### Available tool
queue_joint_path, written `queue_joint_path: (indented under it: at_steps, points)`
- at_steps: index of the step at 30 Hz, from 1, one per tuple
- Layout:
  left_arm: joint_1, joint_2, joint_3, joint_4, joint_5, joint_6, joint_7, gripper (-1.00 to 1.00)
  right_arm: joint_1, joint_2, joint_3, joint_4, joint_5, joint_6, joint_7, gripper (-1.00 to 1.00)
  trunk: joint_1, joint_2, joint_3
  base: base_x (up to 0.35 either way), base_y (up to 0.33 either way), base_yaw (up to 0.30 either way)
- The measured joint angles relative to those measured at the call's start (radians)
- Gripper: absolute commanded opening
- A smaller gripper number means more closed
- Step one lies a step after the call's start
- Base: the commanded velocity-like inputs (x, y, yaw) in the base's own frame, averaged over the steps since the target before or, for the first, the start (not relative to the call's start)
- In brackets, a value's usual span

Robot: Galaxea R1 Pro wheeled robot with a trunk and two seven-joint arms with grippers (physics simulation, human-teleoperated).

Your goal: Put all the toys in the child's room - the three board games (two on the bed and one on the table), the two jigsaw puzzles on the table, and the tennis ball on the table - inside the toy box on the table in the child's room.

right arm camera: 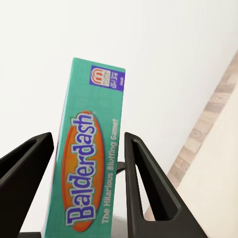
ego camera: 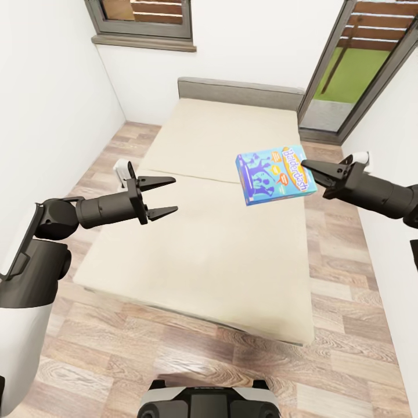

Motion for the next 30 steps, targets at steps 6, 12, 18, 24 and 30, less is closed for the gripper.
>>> queue_joint_path:
  at_steps: [6,12,18,24,30]
  points:
    - [0.000,0.002,0.000,0.000,0.000,-0.001,0.000,1.00,0.003,0.000,0.000,0.000,0.001,0.000,-0.001,-1.00,0.000,0.000,0.010,0.000,0.000,0.000]
    - [0.001,0.004,0.003,0.000,0.000,-0.001,0.000,1.00,0.022,-0.001,-0.002,0.001,0.003,-0.001,-0.001,-1.00,0.000,0.000,0.020,0.000,0.000,0.000]
    - [0.002,0.005,0.004,0.000,0.000,-0.001,0.001,1.00,0.051,0.000,-0.002,0.001,0.003,0.000,-0.001,-1.00,0.000,0.000,0.029,0.000,0.000,0.000]
    - [0.002,0.005,0.005,0.000,0.000,-0.001,0.001,1.00,0.058,0.000,-0.002,0.001,0.003,0.000,-0.001,-1.00,0.000,0.000,0.039,0.000,0.000,0.000]
    - [0.003,0.006,0.005,0.000,0.000,-0.001,0.002,1.00,0.062,-0.001,-0.004,0.001,0.003,-0.001,0.000,-1.00,0.000,0.000,0.049,0.000,0.000,0.000]
